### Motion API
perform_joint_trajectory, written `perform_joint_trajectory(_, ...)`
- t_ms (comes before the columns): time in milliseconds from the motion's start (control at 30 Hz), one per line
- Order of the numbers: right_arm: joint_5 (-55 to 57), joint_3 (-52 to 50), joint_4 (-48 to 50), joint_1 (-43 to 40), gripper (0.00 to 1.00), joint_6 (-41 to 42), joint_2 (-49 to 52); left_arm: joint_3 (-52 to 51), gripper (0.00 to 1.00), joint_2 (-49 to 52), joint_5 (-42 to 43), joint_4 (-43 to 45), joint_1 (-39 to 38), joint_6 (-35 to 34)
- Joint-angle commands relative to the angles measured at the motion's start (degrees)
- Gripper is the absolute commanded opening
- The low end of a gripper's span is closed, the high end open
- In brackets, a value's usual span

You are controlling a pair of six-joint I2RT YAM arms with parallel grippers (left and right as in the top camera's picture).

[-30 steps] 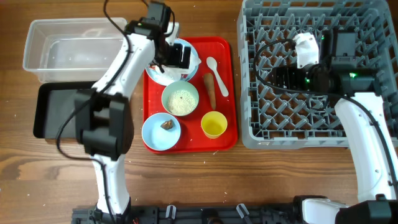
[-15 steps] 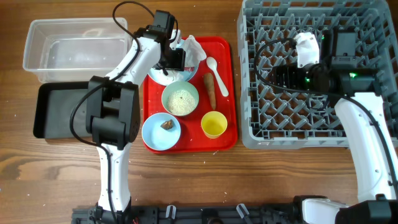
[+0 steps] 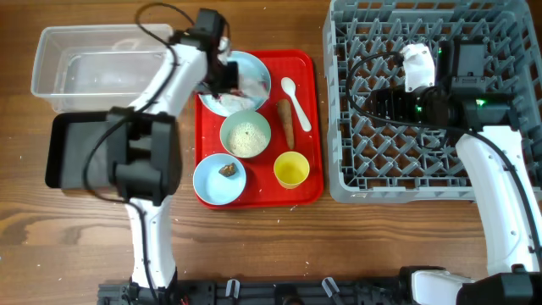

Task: Sort waste into correct bins and load items into the dishwasher rack
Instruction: 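Reach the left gripper into the white plate and grasp the white tissue, then carry the tissue left and release it into the clear bin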

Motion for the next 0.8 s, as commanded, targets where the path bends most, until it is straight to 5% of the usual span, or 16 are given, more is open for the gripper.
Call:
perform_joint_trajectory(0,-1.2,1.2,0.3,0.0,1.00,0.4,0.6,2.7,0.04,-10.5,0.5,-0.5,3.0,-1.7)
perform_joint_trajectory(233,-1.2,1.2,0.3,0.0,1.00,0.4,0.6,2.7,0.04,-17.9,0.3,-0.9,7.8,-1.6)
perform_joint_trajectory(600,-1.2,1.2,1.0,0.0,1.00,1.6,0.6,2.7,0.04,-14.8,-7.3,4.3,22.6,-0.1)
perform_joint_trajectory(667,-1.2,1.2,1.0,0.0,1.00,1.9,0.6,2.7,0.23,-12.8,-7.3,5.3,23.8,-0.1)
perform_joint_trajectory(700,-1.2,1.2,1.0,0.0,1.00,1.9,0.6,2.7,0.53,-11.9,-7.3,5.4,24.4,-0.1)
perform_joint_trajectory(767,-1.2,1.2,1.0,0.0,1.00,1.9,0.6,2.7,0.88,-11.2,-7.3,5.4,24.8,-0.1)
